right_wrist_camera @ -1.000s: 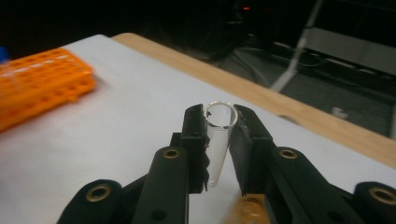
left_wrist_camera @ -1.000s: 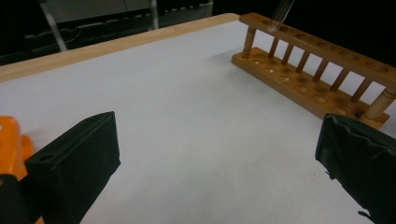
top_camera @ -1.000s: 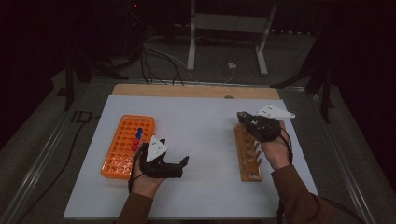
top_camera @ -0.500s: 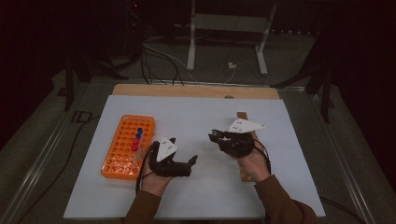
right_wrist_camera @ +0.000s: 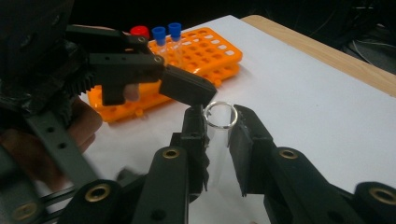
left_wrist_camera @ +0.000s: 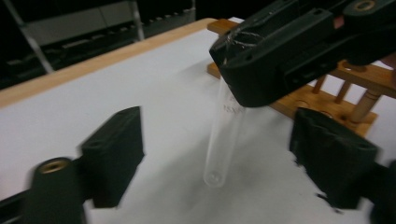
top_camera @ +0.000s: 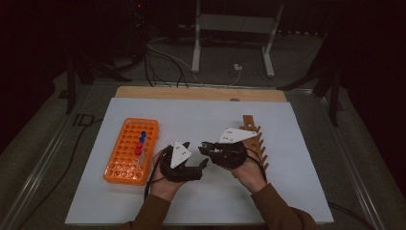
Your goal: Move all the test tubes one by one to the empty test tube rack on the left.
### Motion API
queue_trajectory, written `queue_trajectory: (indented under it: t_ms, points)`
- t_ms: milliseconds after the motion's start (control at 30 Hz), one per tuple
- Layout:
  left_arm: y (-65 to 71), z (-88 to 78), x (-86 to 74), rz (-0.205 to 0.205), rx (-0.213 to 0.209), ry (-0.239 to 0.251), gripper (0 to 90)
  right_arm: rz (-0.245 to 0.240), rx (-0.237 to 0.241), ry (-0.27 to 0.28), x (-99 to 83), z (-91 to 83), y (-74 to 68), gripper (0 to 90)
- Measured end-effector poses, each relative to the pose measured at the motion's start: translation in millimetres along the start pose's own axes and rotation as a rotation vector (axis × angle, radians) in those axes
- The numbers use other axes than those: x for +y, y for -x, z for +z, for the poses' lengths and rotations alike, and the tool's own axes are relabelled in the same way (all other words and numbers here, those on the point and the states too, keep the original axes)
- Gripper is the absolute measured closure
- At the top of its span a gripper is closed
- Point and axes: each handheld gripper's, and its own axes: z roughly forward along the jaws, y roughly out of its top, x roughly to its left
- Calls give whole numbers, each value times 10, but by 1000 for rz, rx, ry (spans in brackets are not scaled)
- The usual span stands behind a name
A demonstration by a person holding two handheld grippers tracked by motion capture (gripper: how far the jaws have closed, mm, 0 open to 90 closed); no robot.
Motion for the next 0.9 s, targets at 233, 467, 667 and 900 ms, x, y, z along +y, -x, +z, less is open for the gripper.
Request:
queue_trajectory:
  t_ms: [233, 467, 667, 900]
  points:
    - [8, -19, -4, 22, -15, 7, 535, 19, 20, 6, 5, 3, -2, 766]
    - [15, -6, -10, 32, -33, -2, 693, 25, 32, 5, 8, 9, -4, 766]
    - [18, -3, -13, 35, -40, -6, 749, 29, 39, 5, 6, 10, 2, 766]
    - [17, 0, -18, 29, -39, -7, 759, 38, 54, 14, -2, -5, 23, 677]
